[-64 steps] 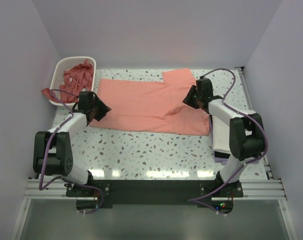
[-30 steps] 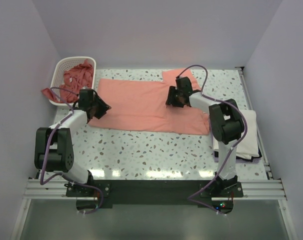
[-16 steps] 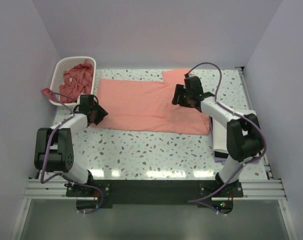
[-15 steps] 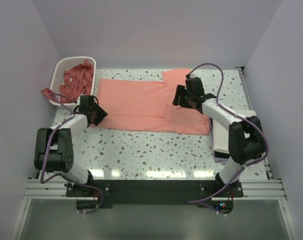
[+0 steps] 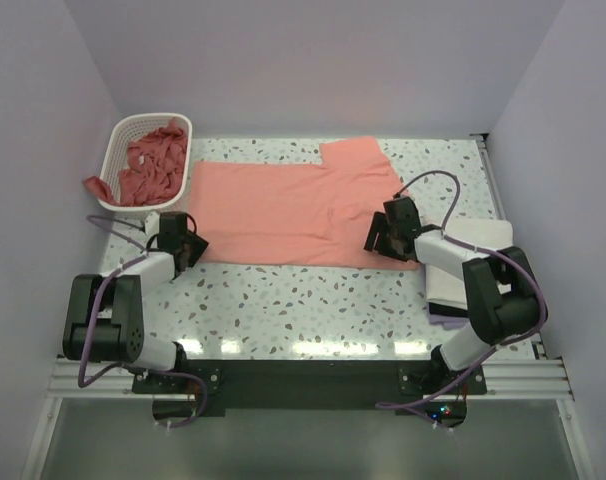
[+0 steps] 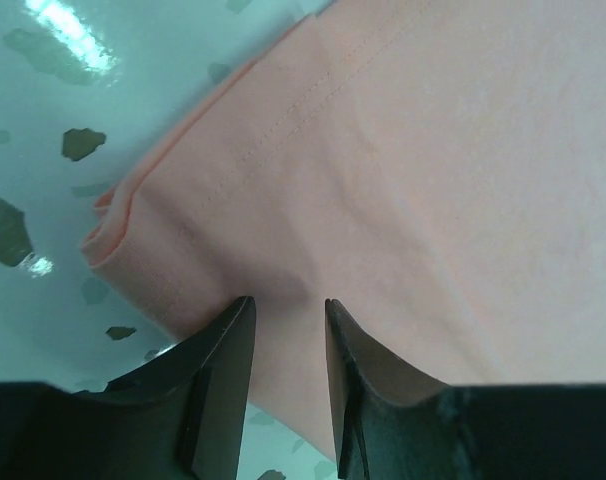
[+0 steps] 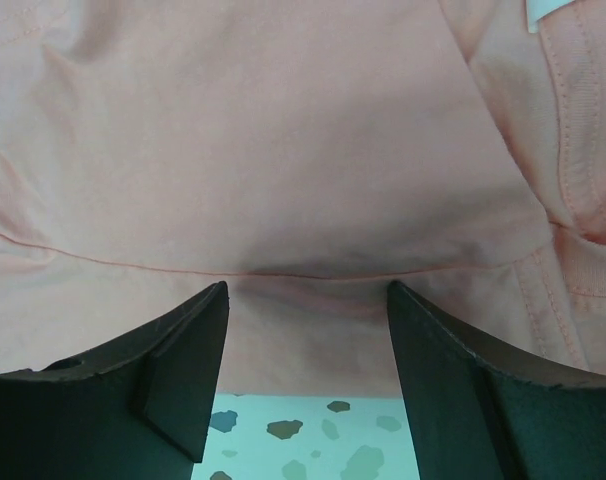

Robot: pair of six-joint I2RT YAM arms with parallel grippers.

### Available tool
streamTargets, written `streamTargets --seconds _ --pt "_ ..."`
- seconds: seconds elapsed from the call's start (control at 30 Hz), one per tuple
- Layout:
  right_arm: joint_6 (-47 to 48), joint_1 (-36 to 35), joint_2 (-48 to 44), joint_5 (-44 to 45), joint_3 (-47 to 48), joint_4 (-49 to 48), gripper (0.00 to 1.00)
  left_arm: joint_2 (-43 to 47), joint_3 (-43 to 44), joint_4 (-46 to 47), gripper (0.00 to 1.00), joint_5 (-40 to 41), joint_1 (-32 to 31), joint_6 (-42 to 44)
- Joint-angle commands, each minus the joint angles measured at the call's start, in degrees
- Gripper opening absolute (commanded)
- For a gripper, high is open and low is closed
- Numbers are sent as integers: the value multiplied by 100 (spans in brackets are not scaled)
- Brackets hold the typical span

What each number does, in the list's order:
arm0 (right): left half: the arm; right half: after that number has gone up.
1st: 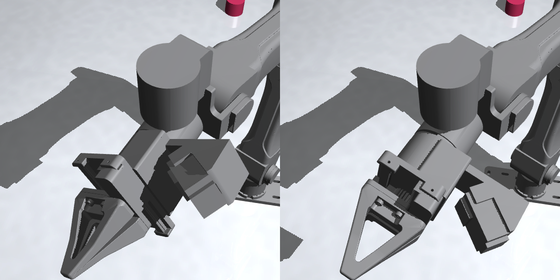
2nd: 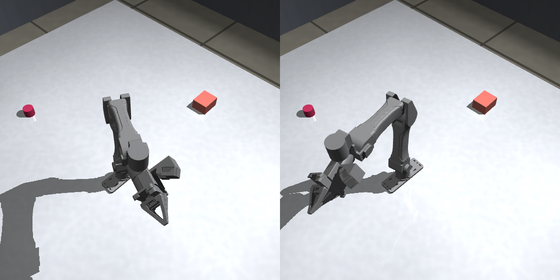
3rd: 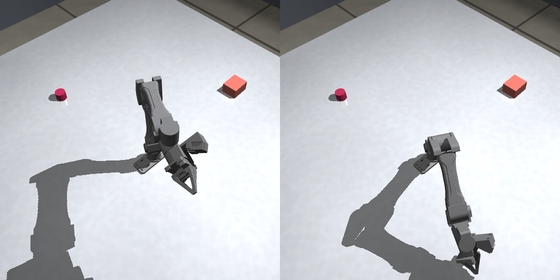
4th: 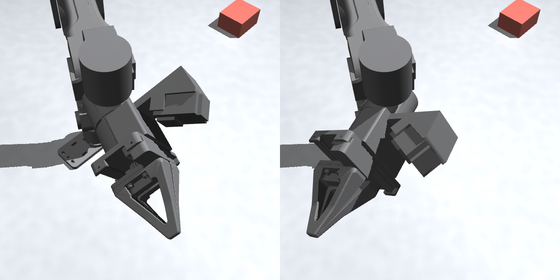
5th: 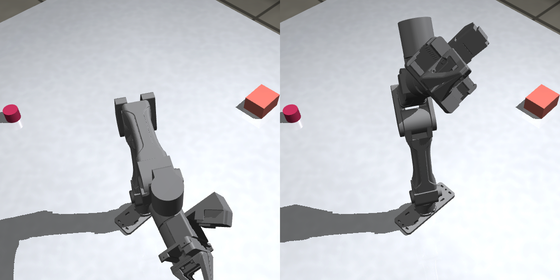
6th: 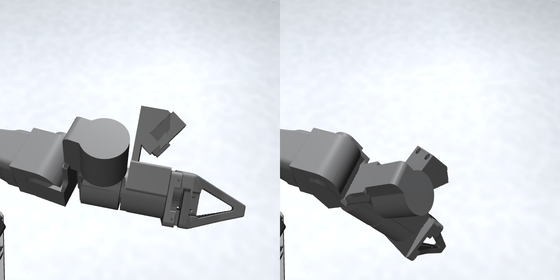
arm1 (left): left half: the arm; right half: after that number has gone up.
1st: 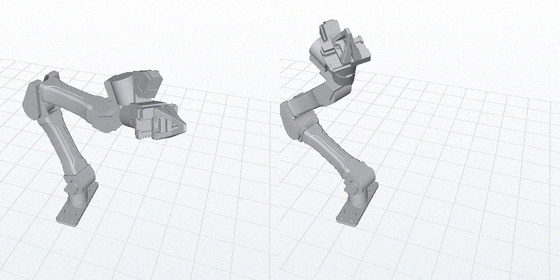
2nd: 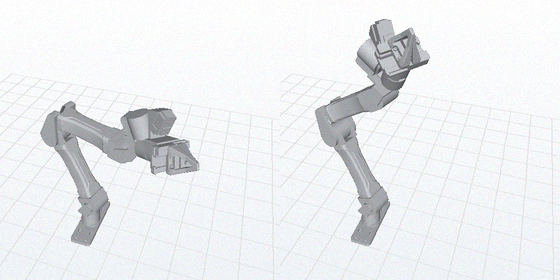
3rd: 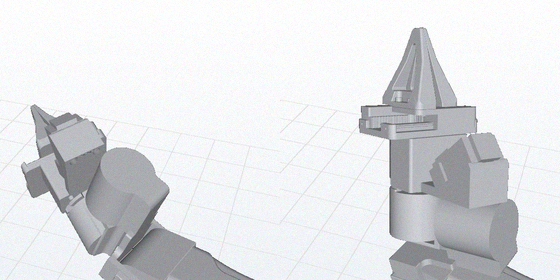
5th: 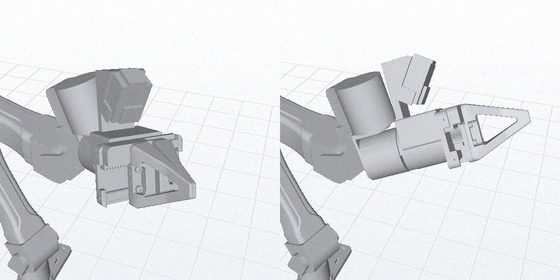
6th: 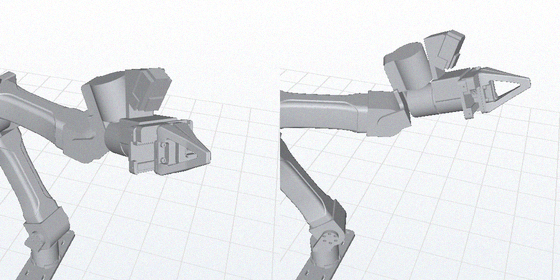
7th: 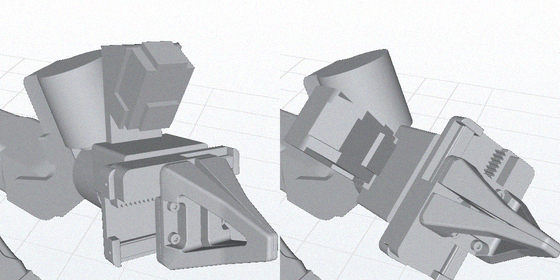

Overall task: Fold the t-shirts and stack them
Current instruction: Fold the tshirt

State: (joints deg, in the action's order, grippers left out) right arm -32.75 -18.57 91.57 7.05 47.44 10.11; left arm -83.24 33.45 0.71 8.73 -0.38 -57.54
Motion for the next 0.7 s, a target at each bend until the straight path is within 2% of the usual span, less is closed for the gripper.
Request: streamTargets --seconds 0.0,0.2,0.5,0.67 --pt "-292 29 36 130 -331 -88 69 150 -365 -615 40 612 38 -100" --pt "-495 29 -542 -124 -911 263 69 615 -655 -993 40 840 38 -38" --pt "-926 29 -2160 -959 -1773 992 69 1450 -1086 -1565 41 867 38 -152" --pt "-1092 29 -2985 -968 -2045 1836 69 1969 -1305 -1925 41 779 38 -249"
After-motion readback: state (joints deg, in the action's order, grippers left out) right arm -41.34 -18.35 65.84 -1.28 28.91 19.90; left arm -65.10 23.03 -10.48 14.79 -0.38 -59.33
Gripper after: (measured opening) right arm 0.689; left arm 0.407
